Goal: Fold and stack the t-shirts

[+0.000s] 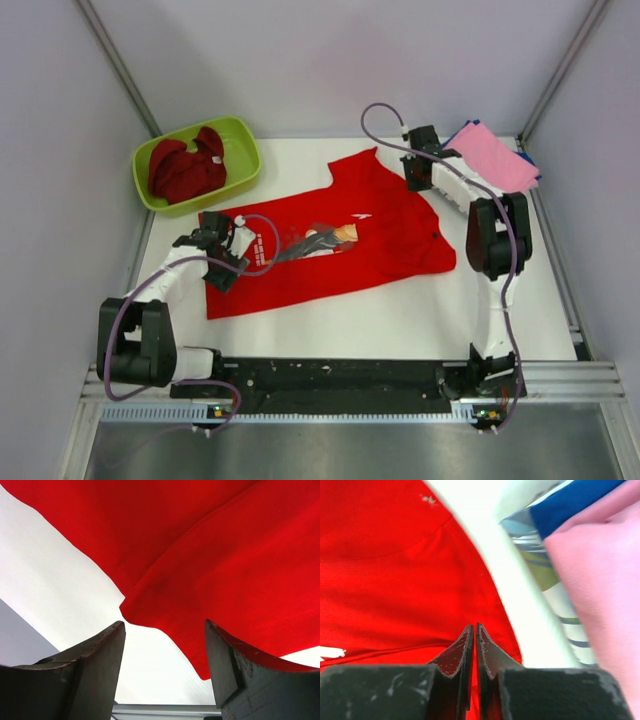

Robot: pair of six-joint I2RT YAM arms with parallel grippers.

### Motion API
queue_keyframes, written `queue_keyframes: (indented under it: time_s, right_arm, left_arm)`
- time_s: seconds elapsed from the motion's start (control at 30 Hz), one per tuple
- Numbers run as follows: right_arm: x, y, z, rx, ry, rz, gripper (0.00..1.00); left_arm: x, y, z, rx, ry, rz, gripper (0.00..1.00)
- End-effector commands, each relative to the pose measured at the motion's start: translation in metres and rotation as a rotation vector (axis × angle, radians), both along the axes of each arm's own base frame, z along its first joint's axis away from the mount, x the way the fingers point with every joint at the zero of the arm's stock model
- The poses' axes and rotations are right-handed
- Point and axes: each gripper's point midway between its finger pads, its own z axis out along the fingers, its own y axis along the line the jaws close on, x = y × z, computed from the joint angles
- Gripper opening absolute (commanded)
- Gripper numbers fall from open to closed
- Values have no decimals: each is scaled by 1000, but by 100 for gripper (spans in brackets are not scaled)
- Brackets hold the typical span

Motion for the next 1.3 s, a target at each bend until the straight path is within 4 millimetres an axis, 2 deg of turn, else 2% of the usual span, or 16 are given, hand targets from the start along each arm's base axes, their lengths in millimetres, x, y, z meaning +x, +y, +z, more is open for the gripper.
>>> queue_keyframes:
  time_s: [0.0, 0.03, 0.07, 0.1, 0.2, 0.33, 0.47, 0.57, 0.63, 0.7, 0.77, 0.8, 0.97, 1.07, 1.2, 1.27]
  right_arm:
    - [6, -18, 57, -90, -93, -8, 12]
    - [-3, -24, 68, -90, -107, -23, 18]
    - [-17, -30, 68, -83, -91, -37, 23]
    - [-29, -33, 77, -49, -99, -58, 29]
    - [-75, -35, 75, 55, -47, -73, 43]
    - [-122, -21, 44, 188, 81, -57, 51]
    - [-143, -21, 9, 201, 187, -76, 50]
    - [-146, -14, -9, 238, 246, -70, 47]
    - [-144, -6, -13, 273, 265, -51, 39]
    - [-141, -4, -16, 279, 273, -53, 24]
    - [-135, -10, -18, 264, 270, -66, 6]
    - [-133, -13, -18, 266, 269, -77, 0]
    - [-108, -35, -1, 236, 166, -132, 0]
    - [-91, -34, 7, 231, 133, -116, 0]
    - [-81, -35, 3, 216, 131, -119, 0]
    - [-81, -38, -5, 199, 147, -121, 11]
  left_arm:
    - [10, -3, 12, -15, -41, -15, 69]
    - [9, -4, 13, -19, -46, -19, 69]
    - [9, -5, 15, -23, -56, -27, 69]
    - [9, -6, 16, -30, -61, -32, 69]
    - [6, -15, 15, -81, -56, -62, 69]
    - [1, -21, 5, -113, -17, -79, 69]
    - [-2, -19, -3, -104, 14, -60, 69]
    - [-9, -20, -9, -111, 30, -63, 69]
    - [-14, -17, -15, -96, 40, -63, 69]
    - [-21, -12, -25, -70, 57, -63, 69]
    - [-24, -6, -35, -38, 75, -54, 69]
    - [-26, -4, -39, -27, 88, -50, 69]
    - [-29, 7, -55, 35, 123, -39, 68]
    - [-32, 10, -64, 58, 147, -34, 68]
    - [-33, 11, -67, 64, 152, -37, 68]
    - [-34, 11, -67, 61, 153, -41, 68]
